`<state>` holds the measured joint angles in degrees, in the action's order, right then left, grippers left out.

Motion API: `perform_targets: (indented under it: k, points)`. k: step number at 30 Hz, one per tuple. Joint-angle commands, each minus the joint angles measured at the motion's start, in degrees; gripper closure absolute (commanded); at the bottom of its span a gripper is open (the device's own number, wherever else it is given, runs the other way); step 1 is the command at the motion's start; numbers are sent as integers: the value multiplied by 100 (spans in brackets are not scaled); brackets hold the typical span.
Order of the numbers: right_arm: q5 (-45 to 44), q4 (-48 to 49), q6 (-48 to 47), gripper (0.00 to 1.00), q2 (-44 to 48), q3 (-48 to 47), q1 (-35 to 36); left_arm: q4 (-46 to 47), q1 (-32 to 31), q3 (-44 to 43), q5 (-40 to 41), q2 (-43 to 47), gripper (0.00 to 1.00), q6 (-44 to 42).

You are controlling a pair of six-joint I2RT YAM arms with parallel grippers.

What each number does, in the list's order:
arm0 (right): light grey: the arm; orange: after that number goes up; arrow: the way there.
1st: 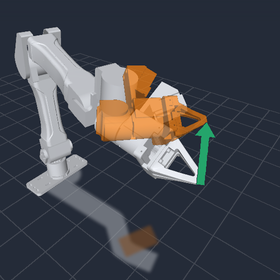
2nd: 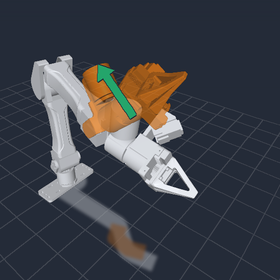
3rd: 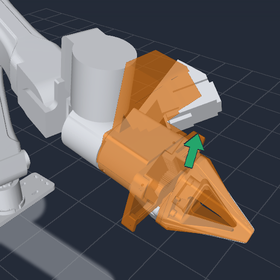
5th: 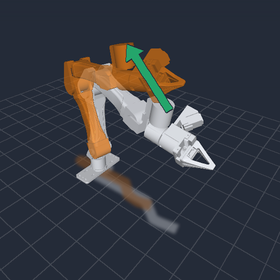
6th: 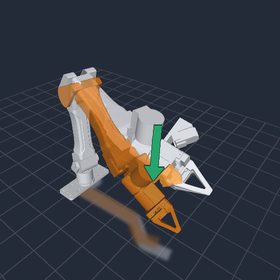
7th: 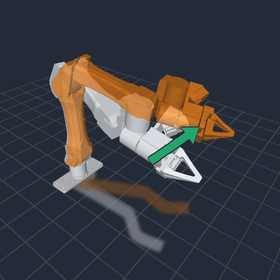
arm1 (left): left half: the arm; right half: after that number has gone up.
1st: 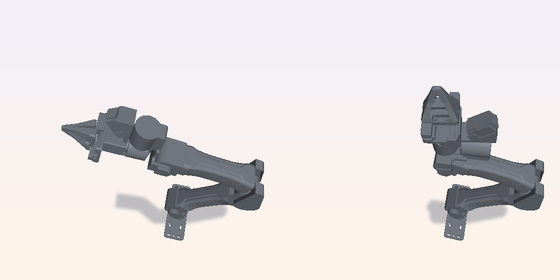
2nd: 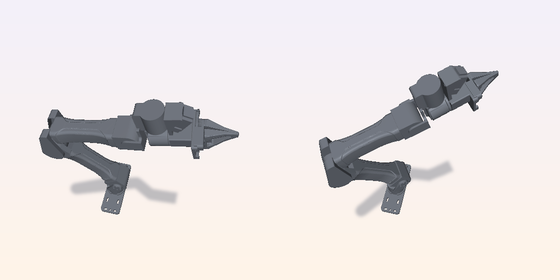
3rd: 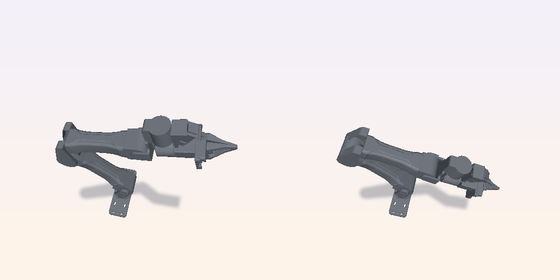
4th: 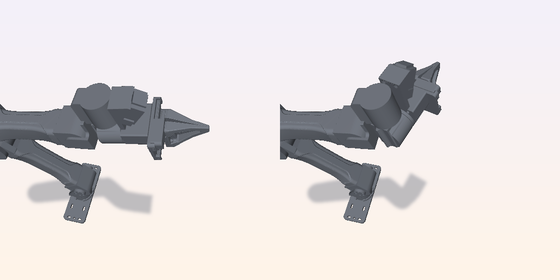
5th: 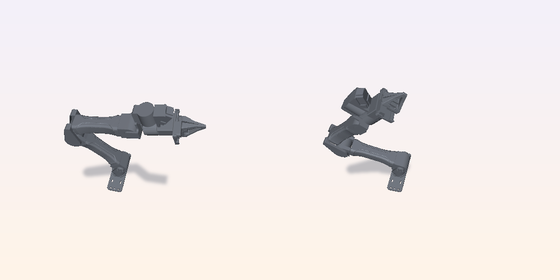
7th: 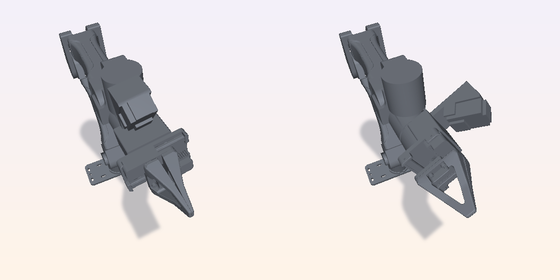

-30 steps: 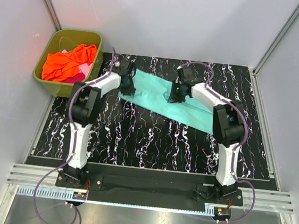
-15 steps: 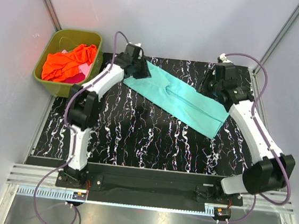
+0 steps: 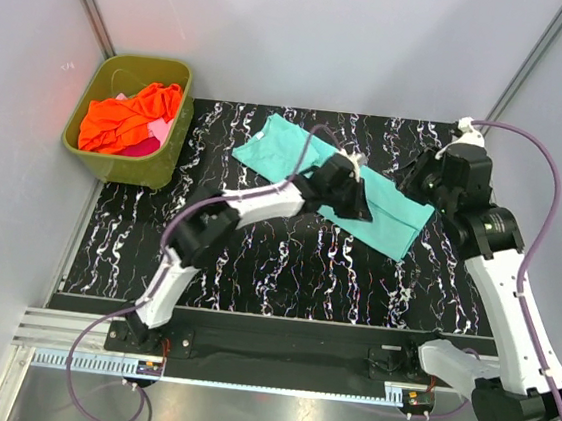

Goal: Fold and stack the t-shirts
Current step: Fold the tshirt

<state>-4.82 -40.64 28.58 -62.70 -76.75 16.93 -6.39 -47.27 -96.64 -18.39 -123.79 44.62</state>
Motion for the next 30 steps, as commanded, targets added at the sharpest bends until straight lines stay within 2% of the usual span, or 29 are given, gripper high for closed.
perform_targets:
  k: [1,7,13,20,24,26,28,30]
  points:
    - [157,-49,113,73,196,81,3,402,-169,-548,-235,-531,85,502]
    - [122,-93,139,74,477,239,3,78,-327,-505,-60,-954,85,592]
    - [157,-102,218,74,565,415,12,24,-336,4,143,-840,85,346]
    - [-1,-128,183,73,592,345,3,-37,-371,900,556,-68,84,231]
    - [-414,-347,279,75,592,283,3,321,-380,1077,977,504,84,319]
    - [-397,-322,306,75,697,292,3,358,-389,833,1127,584,87,398]
    - [-301,-304,280,75,741,266,3,375,-389,499,1329,453,100,617]
    - [-326,-304,254,75,785,266,3,358,-389,261,1365,260,100,828]
